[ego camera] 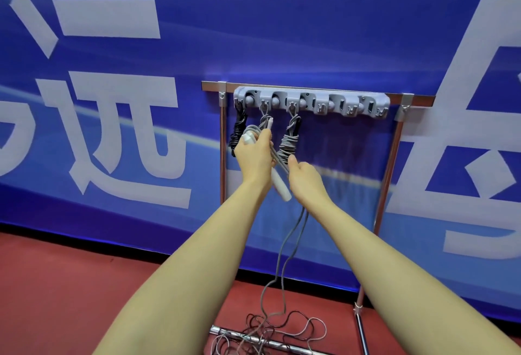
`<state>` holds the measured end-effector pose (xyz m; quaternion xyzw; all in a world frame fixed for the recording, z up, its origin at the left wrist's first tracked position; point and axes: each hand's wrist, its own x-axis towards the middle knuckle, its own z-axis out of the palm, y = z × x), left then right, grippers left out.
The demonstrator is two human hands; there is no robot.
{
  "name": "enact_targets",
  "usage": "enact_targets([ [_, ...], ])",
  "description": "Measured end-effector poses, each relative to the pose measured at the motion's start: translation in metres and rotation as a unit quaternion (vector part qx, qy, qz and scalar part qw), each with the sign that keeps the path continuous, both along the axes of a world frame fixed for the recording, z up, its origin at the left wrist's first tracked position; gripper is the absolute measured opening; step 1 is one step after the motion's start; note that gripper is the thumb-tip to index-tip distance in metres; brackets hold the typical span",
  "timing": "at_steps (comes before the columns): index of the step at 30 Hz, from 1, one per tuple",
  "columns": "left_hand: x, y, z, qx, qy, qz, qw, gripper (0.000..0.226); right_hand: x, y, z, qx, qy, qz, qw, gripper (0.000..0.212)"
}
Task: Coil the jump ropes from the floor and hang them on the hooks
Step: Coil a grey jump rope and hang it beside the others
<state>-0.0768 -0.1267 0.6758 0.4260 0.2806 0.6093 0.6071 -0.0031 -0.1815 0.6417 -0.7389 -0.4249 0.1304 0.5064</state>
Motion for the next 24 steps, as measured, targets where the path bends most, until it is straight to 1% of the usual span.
enact_targets([
  [2,-0.001,-0.003,0.0,-0.003,-0.01,-0.014,1.0,0.022,0.001,0.001,-0.003,-0.008,-0.038,-0.032,0.999,0.048],
  [5,-0.001,-0.006,0.002,-0.015,-0.015,-0.026,0.999,0.03,0.0,0.003,-0.01,-0.04,-0.061,-0.04,0.997,0.055],
  [8,0.0,-0.009,0.006,-0.046,-0.085,-0.057,0.994,0.03,-0.002,0.006,-0.012,-0.077,-0.09,-0.03,0.992,0.055],
  [10,0.001,-0.007,0.007,-0.061,-0.122,-0.105,0.985,0.036,0.0,0.007,-0.012,-0.07,-0.081,-0.042,0.993,0.057],
  [13,-0.002,-0.001,0.004,-0.075,-0.156,-0.176,0.969,0.054,0.004,0.009,-0.011,-0.044,-0.027,-0.039,0.998,0.058],
  [16,-0.006,0.004,-0.001,-0.096,-0.211,-0.209,0.95,0.056,0.006,0.011,-0.009,-0.031,-0.006,-0.052,0.998,0.05],
  [18,-0.005,0.006,-0.003,-0.119,-0.225,-0.208,0.944,0.053,0.008,0.013,-0.007,-0.031,-0.009,-0.077,0.997,0.048],
  [19,-0.006,0.008,-0.004,-0.126,-0.215,-0.197,0.948,0.048,0.009,0.014,-0.006,-0.03,-0.012,-0.088,0.996,0.048],
  [20,-0.007,0.009,-0.004,-0.121,-0.179,-0.175,0.961,0.039,0.011,0.014,-0.003,-0.033,-0.017,-0.095,0.995,0.05],
  [21,-0.009,0.011,-0.005,-0.106,-0.115,-0.13,0.979,0.027,0.013,0.014,-0.001,-0.035,-0.023,-0.103,0.994,0.052],
  [22,-0.011,0.012,-0.007,-0.088,-0.052,-0.078,0.992,0.021,0.015,0.013,0.002,-0.039,-0.034,-0.109,0.993,0.054],
  [23,-0.013,0.016,-0.011,-0.059,0.008,-0.014,0.998,0.029,0.017,0.013,0.005,-0.045,-0.049,-0.115,0.991,0.054],
  [24,-0.016,0.018,-0.015,-0.01,0.065,0.047,0.997,0.038,0.017,0.012,0.009,-0.051,-0.069,-0.118,0.989,0.054],
])
